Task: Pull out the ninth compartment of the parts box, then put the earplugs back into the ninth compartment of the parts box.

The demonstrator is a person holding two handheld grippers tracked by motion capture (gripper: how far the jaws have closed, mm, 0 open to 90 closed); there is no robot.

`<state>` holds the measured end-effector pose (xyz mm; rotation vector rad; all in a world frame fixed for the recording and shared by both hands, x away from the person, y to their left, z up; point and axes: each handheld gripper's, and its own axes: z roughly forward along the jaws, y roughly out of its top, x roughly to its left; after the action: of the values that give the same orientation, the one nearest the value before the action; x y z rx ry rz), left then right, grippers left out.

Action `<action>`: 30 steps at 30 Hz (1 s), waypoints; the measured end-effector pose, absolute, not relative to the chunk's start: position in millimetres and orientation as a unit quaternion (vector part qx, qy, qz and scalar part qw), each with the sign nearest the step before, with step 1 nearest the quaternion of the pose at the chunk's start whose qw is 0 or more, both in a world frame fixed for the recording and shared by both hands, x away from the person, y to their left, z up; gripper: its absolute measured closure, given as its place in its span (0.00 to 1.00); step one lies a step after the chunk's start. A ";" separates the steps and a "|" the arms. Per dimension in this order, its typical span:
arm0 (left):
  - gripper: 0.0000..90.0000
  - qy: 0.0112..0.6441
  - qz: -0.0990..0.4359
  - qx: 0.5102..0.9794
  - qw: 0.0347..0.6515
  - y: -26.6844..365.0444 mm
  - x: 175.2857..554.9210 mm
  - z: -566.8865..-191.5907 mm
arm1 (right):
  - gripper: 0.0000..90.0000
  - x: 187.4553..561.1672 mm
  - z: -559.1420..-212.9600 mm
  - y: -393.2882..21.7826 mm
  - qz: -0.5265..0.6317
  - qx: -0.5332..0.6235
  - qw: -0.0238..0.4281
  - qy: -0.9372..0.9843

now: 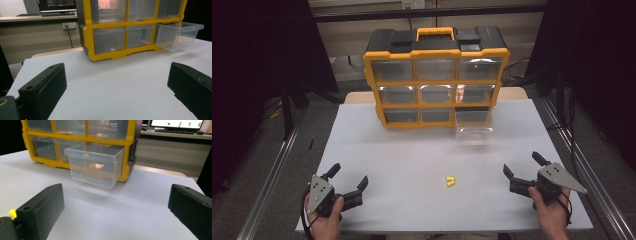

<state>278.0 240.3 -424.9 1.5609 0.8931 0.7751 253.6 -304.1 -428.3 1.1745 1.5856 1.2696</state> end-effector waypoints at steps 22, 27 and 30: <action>0.02 0.374 0.325 0.666 0.558 238.6 278.7 -425.3 | 0.01 260.3 -431.3 -300.1 0.501 0.451 0.356 0.648; 0.02 0.371 0.324 0.665 0.561 236.3 277.4 -423.9 | 0.01 261.4 -429.9 -295.4 0.503 0.432 0.327 0.674; 0.02 0.369 0.326 0.668 0.557 235.7 277.6 -423.7 | 0.01 261.8 -428.7 -294.0 0.507 0.427 0.303 0.685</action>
<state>277.6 235.7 -423.7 1.5772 0.8703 0.7700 261.8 -294.0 -428.7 1.1314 1.8163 1.3440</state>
